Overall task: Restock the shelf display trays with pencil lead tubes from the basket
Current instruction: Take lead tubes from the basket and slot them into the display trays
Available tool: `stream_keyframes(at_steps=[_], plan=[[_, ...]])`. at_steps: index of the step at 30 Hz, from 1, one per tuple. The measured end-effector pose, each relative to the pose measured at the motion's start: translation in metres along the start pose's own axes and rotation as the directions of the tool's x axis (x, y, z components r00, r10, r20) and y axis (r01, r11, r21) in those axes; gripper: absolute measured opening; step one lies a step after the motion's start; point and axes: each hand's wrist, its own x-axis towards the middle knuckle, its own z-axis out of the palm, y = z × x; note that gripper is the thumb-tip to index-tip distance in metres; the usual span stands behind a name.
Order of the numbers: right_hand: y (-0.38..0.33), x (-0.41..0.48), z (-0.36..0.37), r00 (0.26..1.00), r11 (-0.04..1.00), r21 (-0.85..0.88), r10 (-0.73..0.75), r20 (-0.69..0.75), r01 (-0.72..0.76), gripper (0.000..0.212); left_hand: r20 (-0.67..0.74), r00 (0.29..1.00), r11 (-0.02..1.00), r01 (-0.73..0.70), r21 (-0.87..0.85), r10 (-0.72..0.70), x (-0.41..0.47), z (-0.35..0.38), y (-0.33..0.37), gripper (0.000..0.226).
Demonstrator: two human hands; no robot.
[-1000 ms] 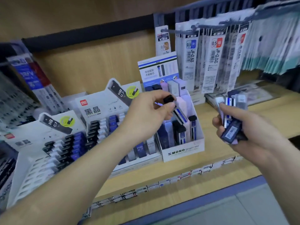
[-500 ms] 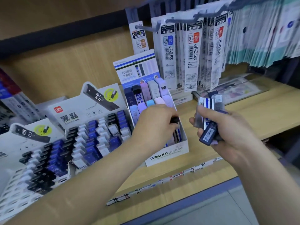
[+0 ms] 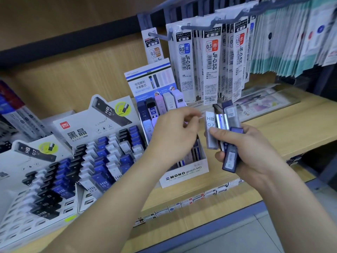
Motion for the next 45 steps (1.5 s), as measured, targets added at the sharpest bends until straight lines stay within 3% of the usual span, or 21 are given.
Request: stream_keyframes(at_steps=[1,2,4,11,13,17,20,24,27,30,35,38,41,45], plan=[[-0.001,-0.001,0.0,0.999,1.0,-0.009,0.005,0.035,-0.004,0.013,0.093,0.993,0.958,0.098,-0.27,-0.075,0.0,-0.004,0.003,0.025],[-0.001,-0.002,0.001,0.998,1.0,-0.019,0.009,0.068,-0.008,0.016,0.188,0.977,0.885,0.176,-0.431,-0.103,-0.001,-0.006,0.004,0.025],[-0.001,-0.004,0.002,0.993,0.999,-0.028,0.022,0.115,-0.019,0.026,0.269,0.96,0.828,0.215,-0.517,-0.081,-0.001,-0.009,0.002,0.023],[-0.005,-0.007,-0.004,0.991,0.996,0.008,0.083,0.107,-0.085,0.039,0.132,0.985,0.641,0.17,-0.748,-0.107,-0.002,-0.019,-0.012,0.025],[-0.006,-0.007,-0.004,0.989,0.996,0.031,0.078,0.123,-0.082,0.045,0.089,0.992,0.652,0.129,-0.747,-0.094,-0.005,-0.019,-0.013,0.025],[-0.005,-0.006,-0.004,0.986,0.99,0.104,0.079,0.148,-0.095,0.033,-0.003,0.997,0.738,0.059,-0.672,-0.082,-0.009,-0.018,-0.018,0.028],[-0.003,-0.004,-0.005,0.982,0.992,0.04,0.112,0.152,-0.12,0.025,-0.013,0.998,0.807,0.045,-0.588,-0.065,-0.009,-0.022,-0.022,0.029],[0.004,0.0,0.001,0.992,0.996,-0.056,0.077,0.102,-0.072,0.028,0.034,0.998,0.801,0.069,-0.594,-0.061,-0.01,-0.031,-0.021,0.02],[0.006,0.001,0.009,0.994,0.998,-0.043,0.052,0.092,-0.048,0.013,-0.128,0.99,0.838,-0.015,-0.546,-0.066,-0.007,-0.061,-0.027,0.018],[0.006,-0.004,0.026,0.981,0.995,0.029,0.089,0.173,-0.095,0.02,-0.193,0.98,0.889,-0.049,-0.456,-0.045,-0.012,-0.102,-0.042,0.016],[0.029,-0.024,0.081,0.893,0.947,0.123,0.228,0.388,-0.296,0.017,-0.215,0.973,0.968,0.029,-0.251,-0.085,-0.047,-0.143,-0.069,0.015],[0.048,-0.04,0.114,0.847,0.906,0.146,0.3,0.439,-0.397,0.02,-0.294,0.944,0.98,0.102,-0.172,-0.15,-0.076,-0.169,-0.086,0.014],[0.064,-0.056,0.138,0.815,0.9,0.059,0.362,0.453,-0.433,0.027,-0.364,0.91,0.976,0.151,-0.157,-0.199,-0.105,-0.205,-0.108,0.012],[0.081,-0.071,0.16,0.77,0.912,-0.089,0.388,0.507,-0.401,0.042,-0.356,0.902,0.969,0.215,-0.122,-0.245,-0.141,-0.236,-0.135,0.013]])
